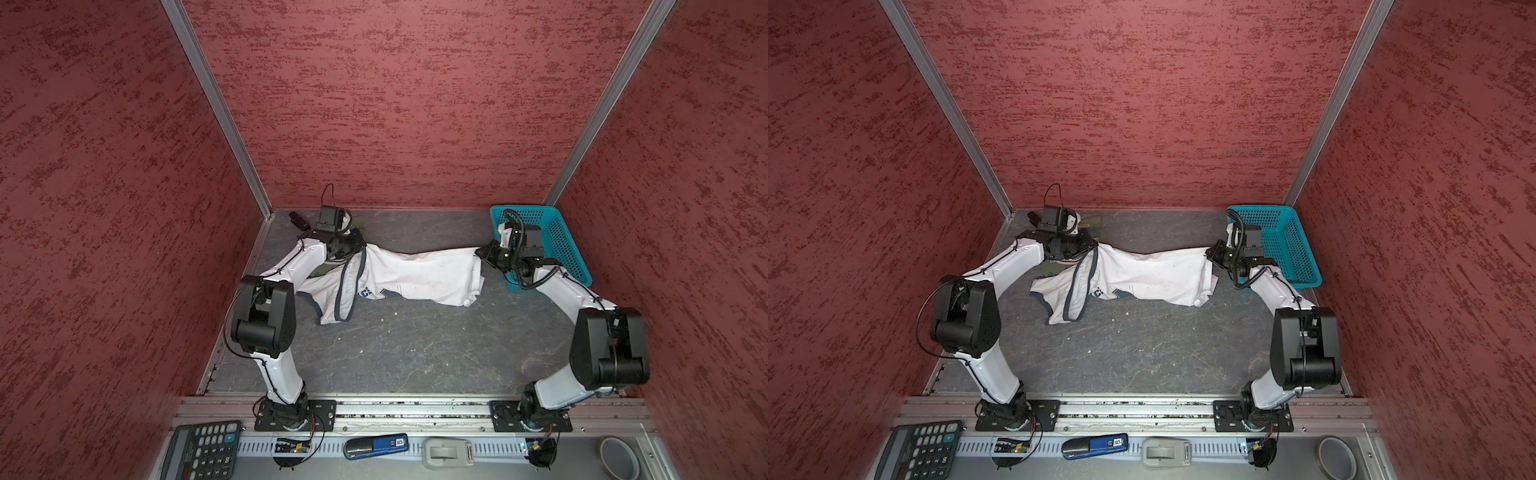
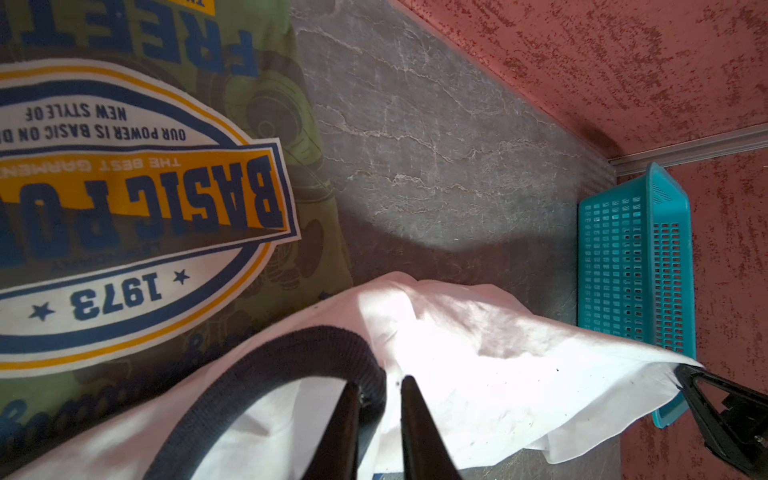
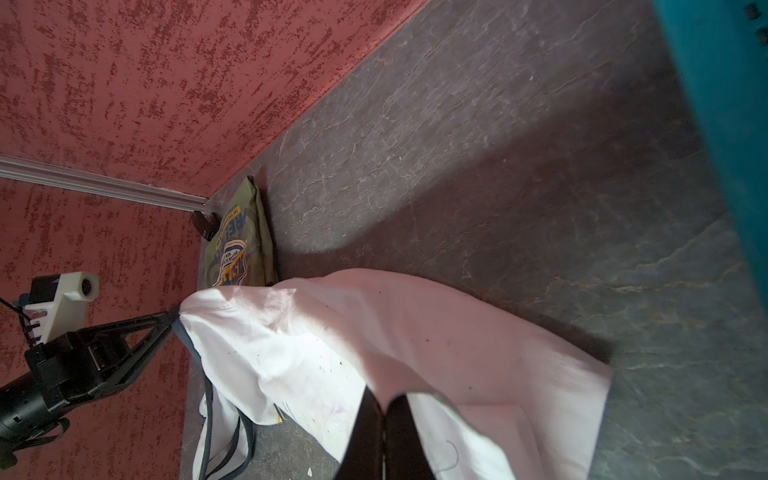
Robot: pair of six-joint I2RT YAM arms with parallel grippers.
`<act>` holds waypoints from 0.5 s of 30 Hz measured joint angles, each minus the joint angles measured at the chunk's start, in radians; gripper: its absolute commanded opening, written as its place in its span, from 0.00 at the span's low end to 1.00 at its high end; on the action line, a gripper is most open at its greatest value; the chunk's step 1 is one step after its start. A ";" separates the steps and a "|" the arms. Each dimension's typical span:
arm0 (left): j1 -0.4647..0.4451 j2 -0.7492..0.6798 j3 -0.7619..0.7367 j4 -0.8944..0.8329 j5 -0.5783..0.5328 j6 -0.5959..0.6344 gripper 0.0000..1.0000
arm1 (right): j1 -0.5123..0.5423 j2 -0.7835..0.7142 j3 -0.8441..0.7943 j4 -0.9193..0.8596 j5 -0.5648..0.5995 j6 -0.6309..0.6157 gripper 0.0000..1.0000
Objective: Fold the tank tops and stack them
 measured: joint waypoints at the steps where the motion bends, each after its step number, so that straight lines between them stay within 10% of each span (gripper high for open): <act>1: 0.001 0.000 0.002 0.002 0.000 -0.001 0.15 | 0.000 -0.007 0.000 0.000 0.000 0.000 0.00; 10: 0.001 0.000 0.006 0.002 0.005 -0.005 0.03 | 0.000 -0.045 0.002 -0.019 0.001 0.000 0.00; 15: 0.002 -0.028 -0.017 0.023 0.005 -0.014 0.13 | 0.000 -0.089 0.003 -0.046 0.001 -0.001 0.00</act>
